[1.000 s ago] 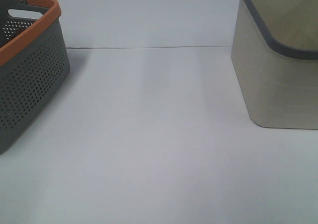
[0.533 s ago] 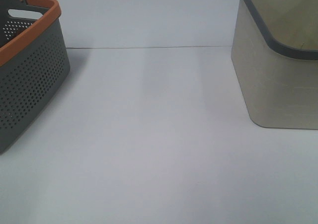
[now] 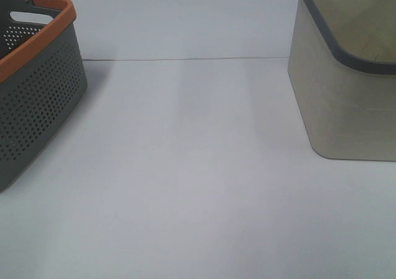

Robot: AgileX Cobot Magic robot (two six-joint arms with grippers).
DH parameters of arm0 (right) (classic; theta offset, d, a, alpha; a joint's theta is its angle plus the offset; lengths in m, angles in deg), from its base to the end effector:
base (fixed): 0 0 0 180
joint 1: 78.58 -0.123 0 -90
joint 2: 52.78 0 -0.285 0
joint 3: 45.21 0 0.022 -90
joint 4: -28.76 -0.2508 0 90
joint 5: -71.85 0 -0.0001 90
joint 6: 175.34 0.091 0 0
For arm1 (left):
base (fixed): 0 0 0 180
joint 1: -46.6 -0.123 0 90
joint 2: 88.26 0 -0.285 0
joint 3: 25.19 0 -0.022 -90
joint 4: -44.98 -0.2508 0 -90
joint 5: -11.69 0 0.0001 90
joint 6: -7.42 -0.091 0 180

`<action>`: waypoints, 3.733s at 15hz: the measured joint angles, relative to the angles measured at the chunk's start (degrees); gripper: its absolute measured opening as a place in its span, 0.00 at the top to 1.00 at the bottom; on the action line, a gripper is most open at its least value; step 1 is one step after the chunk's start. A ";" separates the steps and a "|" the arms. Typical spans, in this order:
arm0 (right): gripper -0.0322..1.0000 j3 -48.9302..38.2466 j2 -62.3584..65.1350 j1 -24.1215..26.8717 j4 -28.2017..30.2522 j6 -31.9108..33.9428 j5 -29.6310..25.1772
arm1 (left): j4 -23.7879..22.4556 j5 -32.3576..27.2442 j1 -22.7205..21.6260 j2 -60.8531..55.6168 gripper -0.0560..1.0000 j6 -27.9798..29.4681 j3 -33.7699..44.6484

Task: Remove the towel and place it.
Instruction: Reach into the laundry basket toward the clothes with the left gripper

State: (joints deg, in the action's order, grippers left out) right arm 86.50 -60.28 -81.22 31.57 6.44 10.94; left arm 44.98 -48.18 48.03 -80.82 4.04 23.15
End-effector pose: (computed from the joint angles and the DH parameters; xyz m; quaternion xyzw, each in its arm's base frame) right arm -0.0061 -0.0042 0.2785 -0.0053 0.8510 -0.0042 0.5251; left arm -0.0056 0.0001 0.2797 0.0355 0.8457 0.0091 0.5324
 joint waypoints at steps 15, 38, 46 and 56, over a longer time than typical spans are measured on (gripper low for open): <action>0.41 0.00 0.00 0.00 0.00 0.00 0.00 | 0.00 0.00 0.00 0.00 0.01 -0.23 0.00; 0.41 0.00 0.00 0.00 0.00 0.00 0.00 | 2.58 -2.23 0.00 0.63 0.01 -3.50 -1.20; 0.41 0.00 0.00 0.00 0.00 0.00 0.00 | 8.48 -10.14 0.00 31.23 0.01 -15.24 -21.20; 0.41 0.00 0.00 0.00 0.00 0.00 0.00 | 5.73 -10.03 0.00 75.57 0.02 -44.58 -55.75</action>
State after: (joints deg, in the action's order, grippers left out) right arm 86.50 -60.28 -81.22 31.57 6.44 10.94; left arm 50.70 -58.21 48.03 -5.24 -40.54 -32.60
